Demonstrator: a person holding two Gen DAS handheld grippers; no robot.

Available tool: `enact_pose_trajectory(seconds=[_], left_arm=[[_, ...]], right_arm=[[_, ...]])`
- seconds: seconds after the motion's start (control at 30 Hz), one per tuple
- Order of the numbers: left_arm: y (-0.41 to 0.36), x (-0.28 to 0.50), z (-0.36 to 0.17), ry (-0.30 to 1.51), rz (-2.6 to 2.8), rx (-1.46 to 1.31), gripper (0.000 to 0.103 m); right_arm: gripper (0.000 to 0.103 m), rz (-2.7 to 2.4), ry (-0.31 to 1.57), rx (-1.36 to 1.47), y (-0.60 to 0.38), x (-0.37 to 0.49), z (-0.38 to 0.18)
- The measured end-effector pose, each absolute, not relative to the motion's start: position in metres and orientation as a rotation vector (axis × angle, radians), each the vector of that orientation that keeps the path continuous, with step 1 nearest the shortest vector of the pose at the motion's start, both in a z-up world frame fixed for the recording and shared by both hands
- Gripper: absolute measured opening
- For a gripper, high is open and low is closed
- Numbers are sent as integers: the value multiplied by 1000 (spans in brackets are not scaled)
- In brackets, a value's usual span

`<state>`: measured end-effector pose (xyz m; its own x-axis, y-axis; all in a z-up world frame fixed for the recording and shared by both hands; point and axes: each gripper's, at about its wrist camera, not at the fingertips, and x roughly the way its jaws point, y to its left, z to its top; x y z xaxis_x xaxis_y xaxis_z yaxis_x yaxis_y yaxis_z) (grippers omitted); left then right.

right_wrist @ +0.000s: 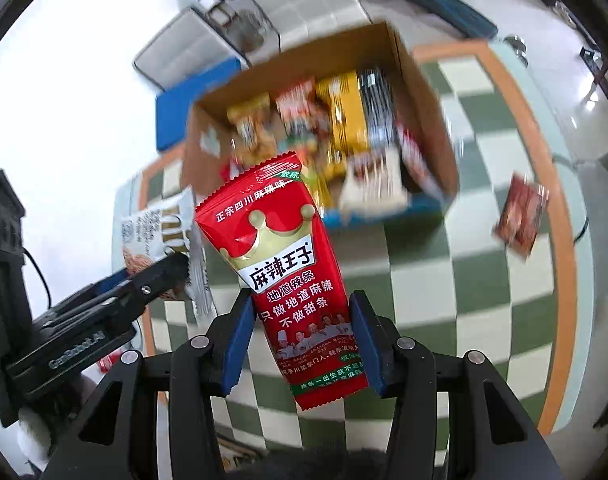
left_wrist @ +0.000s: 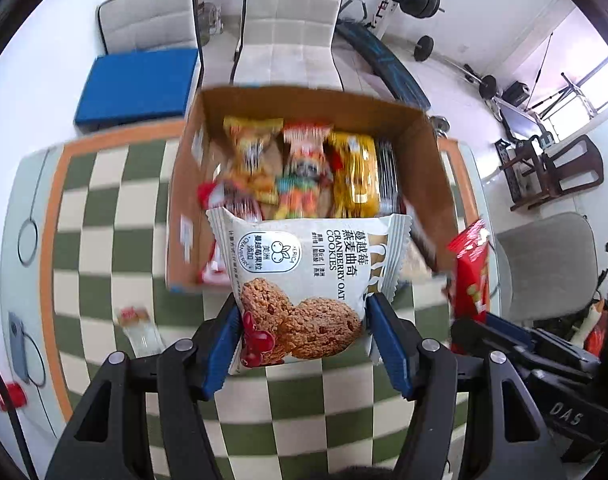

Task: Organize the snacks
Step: 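Carry the spicy strip pack and cookie pack into the box and release both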

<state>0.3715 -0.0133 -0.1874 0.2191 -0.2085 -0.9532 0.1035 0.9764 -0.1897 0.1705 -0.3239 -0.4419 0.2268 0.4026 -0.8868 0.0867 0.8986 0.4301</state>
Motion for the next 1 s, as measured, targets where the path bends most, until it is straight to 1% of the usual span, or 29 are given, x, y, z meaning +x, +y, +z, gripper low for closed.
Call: enact_pose_trajectory(seconds=[0.17, 0.4, 0.67, 0.87, 0.93, 0.97, 1.0], left_arm=[[-24, 424, -205, 1391, -219, -83, 61], [-23, 479, -264, 1543, -182, -88, 61], [-13, 484, -306, 1627, -139, -81, 61], [-13, 478, -323, 1664, -127, -84, 62], [-12, 477, -324, 1651, -117, -81, 65], [-11, 477, -324, 1645, -114, -84, 75], [-9, 476, -323, 1641, -110, -100, 83]], right_arm=[[51, 185, 1286, 438, -340, 230, -423], [51, 99, 1295, 442, -355, 315, -438], [51, 32, 1361, 440, -364, 374, -481], [52, 11, 1397, 464, -368, 390, -505], [53, -1, 1408, 461, -369, 395, -511], [55, -9, 1419, 450, -368, 397, -513], [65, -13, 1431, 441, -367, 398, -515]])
